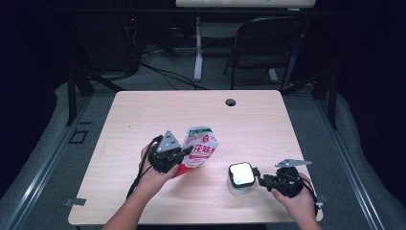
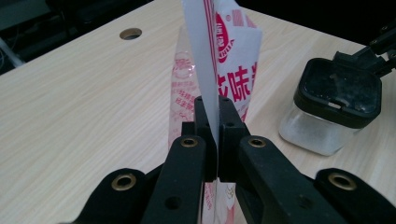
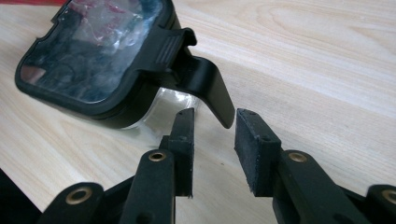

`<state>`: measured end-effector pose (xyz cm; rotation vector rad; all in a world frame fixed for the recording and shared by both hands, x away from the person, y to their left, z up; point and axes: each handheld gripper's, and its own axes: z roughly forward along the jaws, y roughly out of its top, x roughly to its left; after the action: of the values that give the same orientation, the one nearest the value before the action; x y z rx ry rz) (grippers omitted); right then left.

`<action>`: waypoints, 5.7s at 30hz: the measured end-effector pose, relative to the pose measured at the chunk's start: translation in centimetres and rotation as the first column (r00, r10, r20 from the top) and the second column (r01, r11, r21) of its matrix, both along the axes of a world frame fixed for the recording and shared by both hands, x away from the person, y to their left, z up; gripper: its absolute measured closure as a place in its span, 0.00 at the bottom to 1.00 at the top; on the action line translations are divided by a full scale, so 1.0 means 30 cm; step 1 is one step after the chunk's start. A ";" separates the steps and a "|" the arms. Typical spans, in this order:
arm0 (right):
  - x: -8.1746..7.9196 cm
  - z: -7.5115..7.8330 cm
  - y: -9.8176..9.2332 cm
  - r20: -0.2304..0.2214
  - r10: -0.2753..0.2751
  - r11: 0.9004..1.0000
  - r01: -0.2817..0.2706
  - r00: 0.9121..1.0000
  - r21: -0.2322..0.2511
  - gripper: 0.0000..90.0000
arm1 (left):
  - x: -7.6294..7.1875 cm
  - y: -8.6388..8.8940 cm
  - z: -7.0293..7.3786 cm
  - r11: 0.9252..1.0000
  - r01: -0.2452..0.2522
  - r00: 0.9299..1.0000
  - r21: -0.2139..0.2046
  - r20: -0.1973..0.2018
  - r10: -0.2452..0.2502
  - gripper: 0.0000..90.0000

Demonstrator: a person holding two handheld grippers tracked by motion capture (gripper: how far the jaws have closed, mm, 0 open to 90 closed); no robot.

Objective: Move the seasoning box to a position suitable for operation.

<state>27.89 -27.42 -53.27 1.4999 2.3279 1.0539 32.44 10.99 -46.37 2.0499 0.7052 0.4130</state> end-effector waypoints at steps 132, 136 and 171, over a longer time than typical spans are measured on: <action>0.033 0.081 0.469 -0.011 0.409 0.912 -0.408 0.913 0.029 1.00 | -0.215 0.027 -0.269 0.996 0.084 0.984 -0.003 -0.156 -0.083 0.92; 0.053 0.089 0.466 0.003 0.396 0.918 -0.396 0.918 0.013 1.00 | -0.213 0.012 -0.274 0.997 0.083 0.985 -0.004 -0.150 -0.083 0.92; -0.008 0.128 0.105 0.199 -0.048 0.999 0.044 0.979 0.024 0.77 | -0.186 -0.045 -0.181 0.978 0.184 0.974 -0.099 -0.119 -0.195 0.62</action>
<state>27.64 -24.27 -49.42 1.3767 2.1429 1.1600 26.85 9.63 -51.81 2.0512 0.5857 0.1396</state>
